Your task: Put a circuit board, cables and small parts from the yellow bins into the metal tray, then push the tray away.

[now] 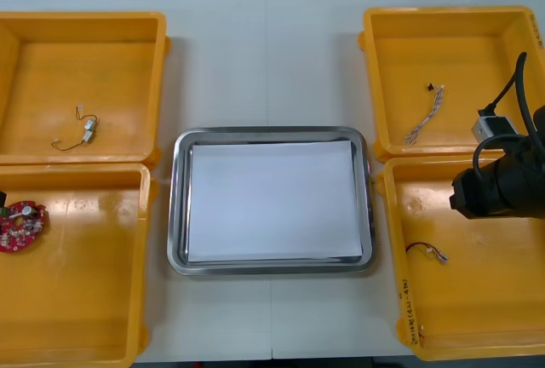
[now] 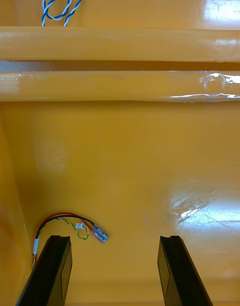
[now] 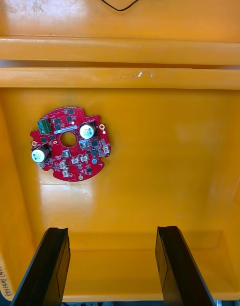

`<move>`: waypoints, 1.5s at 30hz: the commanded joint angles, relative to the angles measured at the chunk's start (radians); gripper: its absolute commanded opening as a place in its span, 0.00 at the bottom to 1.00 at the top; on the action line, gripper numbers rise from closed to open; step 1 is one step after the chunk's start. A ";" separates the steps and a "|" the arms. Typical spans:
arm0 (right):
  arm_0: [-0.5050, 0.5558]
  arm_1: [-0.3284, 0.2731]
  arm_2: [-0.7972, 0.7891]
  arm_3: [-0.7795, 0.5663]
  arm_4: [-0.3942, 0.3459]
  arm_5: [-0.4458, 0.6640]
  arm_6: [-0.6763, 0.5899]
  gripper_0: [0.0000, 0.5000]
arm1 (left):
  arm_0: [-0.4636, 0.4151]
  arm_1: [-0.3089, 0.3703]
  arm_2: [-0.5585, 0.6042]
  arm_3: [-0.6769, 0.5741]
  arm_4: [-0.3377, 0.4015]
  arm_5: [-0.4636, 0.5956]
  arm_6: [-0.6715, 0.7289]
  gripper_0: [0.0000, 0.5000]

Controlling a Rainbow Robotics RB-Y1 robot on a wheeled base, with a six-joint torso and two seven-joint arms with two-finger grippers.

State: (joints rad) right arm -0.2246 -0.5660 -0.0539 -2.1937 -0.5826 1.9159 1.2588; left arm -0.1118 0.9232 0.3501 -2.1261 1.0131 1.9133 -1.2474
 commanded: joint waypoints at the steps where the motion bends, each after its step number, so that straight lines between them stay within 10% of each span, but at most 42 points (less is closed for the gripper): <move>1: 0.011 0.008 -0.029 -0.009 0.003 0.004 -0.010 1.00 | 0.018 -0.010 0.030 -0.023 -0.008 0.007 -0.020 1.00; 45: 0.011 0.008 -0.029 -0.009 0.003 0.004 -0.010 1.00 | 0.018 -0.010 0.030 -0.023 -0.008 0.007 -0.020 1.00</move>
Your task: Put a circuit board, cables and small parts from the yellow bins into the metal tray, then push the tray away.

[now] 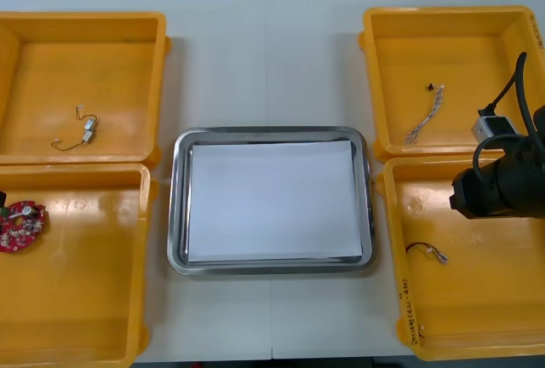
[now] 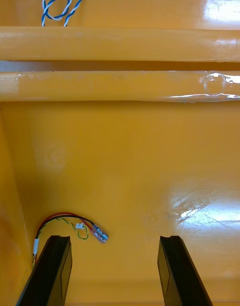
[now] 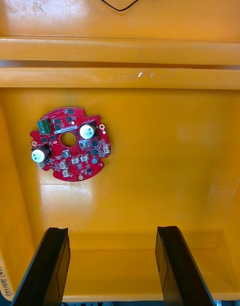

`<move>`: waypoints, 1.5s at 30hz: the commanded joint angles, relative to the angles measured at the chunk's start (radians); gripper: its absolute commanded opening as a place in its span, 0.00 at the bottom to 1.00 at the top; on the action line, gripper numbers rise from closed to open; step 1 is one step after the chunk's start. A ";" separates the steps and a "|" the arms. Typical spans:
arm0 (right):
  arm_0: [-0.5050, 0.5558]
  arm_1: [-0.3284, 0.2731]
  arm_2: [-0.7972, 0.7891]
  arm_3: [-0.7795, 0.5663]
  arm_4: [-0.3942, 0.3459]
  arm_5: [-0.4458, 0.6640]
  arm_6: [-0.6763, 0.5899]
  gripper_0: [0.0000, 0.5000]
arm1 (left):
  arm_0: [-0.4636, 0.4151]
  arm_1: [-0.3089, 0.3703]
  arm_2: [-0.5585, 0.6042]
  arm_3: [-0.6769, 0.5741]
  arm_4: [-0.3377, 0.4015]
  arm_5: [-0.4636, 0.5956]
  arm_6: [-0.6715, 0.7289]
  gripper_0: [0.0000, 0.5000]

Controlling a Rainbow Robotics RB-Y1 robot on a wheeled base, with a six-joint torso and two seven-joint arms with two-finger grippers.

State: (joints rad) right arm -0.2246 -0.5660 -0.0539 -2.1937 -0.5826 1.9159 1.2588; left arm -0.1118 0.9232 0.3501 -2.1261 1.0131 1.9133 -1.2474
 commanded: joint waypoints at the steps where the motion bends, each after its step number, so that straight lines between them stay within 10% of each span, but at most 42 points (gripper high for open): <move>1: 0.011 0.008 -0.029 -0.009 0.003 0.004 -0.010 1.00 | 0.018 -0.010 0.030 -0.023 -0.008 0.007 -0.020 1.00; 45: 0.011 0.008 -0.029 -0.009 0.003 0.004 -0.010 1.00 | 0.018 -0.010 0.030 -0.023 -0.008 0.007 -0.020 1.00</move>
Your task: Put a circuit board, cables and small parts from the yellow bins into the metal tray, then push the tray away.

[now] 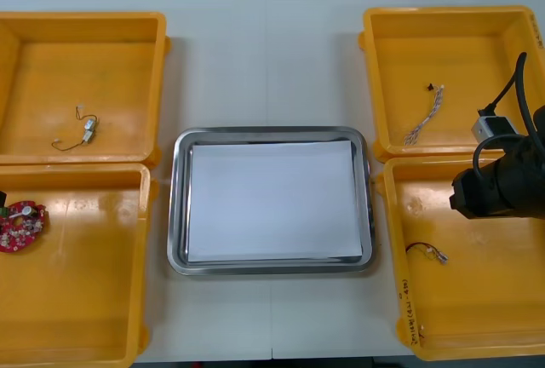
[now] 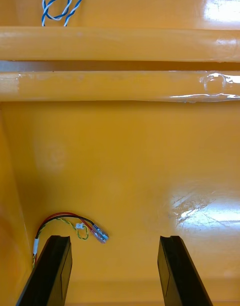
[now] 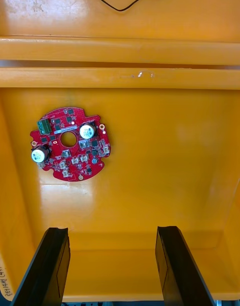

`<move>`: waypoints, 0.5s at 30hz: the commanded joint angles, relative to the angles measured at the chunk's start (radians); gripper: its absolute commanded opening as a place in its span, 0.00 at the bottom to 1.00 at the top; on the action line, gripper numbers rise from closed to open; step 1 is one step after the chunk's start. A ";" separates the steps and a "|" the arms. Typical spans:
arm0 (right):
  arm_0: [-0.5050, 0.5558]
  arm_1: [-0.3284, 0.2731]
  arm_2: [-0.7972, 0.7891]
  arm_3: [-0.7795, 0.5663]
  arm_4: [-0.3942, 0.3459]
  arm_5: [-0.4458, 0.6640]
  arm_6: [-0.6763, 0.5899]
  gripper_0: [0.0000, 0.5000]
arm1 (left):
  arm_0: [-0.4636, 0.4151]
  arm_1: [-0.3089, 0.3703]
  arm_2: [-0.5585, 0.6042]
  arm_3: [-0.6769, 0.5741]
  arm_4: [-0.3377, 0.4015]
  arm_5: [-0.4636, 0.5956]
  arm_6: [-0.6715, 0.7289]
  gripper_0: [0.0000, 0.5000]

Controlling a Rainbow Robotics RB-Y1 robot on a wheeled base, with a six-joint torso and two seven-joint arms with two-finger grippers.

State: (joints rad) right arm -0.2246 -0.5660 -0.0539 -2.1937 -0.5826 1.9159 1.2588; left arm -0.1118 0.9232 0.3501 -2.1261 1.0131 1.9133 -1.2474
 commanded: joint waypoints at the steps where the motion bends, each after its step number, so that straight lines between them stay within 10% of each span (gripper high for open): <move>1: 0.062 -0.018 -0.009 0.026 0.003 0.004 -0.012 1.00 | 0.018 -0.010 0.030 -0.023 -0.008 0.007 -0.020 1.00; 15: 0.060 -0.069 -0.014 -0.015 -0.023 0.004 0.226 1.00 | 0.044 -0.020 0.013 0.051 -0.004 0.007 -0.027 1.00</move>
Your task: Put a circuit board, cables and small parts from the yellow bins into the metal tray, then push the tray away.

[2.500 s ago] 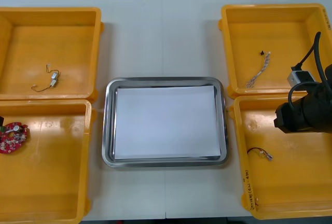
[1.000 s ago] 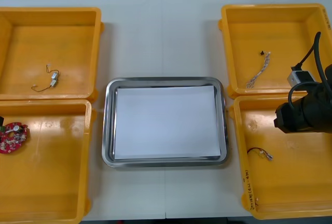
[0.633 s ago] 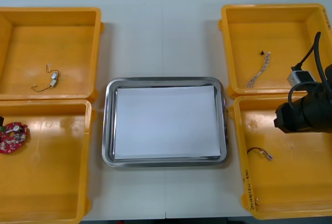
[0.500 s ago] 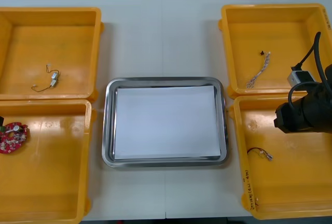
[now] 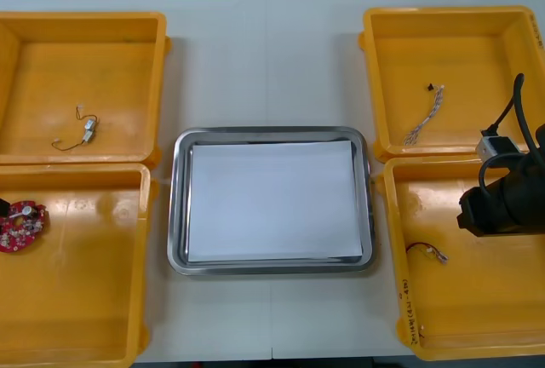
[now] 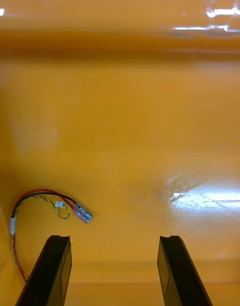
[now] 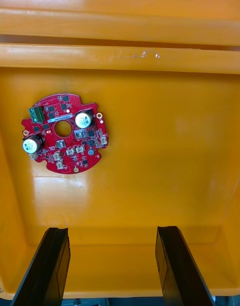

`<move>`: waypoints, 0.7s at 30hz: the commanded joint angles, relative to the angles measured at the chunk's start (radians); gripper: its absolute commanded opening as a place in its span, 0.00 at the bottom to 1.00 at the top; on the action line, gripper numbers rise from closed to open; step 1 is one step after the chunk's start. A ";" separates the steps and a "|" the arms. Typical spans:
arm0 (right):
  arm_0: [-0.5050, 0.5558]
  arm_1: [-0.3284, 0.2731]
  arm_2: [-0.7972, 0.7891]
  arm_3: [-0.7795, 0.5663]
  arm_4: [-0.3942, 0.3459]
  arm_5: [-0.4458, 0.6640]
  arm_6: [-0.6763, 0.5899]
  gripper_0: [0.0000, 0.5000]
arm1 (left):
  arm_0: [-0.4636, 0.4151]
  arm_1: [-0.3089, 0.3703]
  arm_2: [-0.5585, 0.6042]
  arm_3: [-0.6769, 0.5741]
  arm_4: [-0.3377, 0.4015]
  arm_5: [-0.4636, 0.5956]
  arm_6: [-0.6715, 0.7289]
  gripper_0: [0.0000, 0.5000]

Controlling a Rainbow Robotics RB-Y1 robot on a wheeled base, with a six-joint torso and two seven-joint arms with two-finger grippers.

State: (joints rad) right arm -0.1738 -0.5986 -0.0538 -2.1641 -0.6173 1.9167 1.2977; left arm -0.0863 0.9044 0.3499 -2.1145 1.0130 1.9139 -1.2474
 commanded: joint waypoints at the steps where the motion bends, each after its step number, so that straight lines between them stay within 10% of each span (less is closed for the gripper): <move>1: 0.010 -0.038 -0.014 -0.045 0.010 0.003 0.230 1.00 | 0.019 0.001 0.014 0.054 -0.004 0.006 -0.038 1.00; 21: 0.062 -0.089 0.063 -0.046 -0.013 -0.157 0.542 1.00 | 0.019 0.004 0.049 0.249 -0.042 -0.136 -0.443 1.00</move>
State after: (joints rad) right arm -0.1508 -0.6221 -0.0318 -2.1788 -0.6182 1.8038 1.8374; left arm -0.0863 0.9044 0.3689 -1.8844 0.9855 1.8105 -1.7078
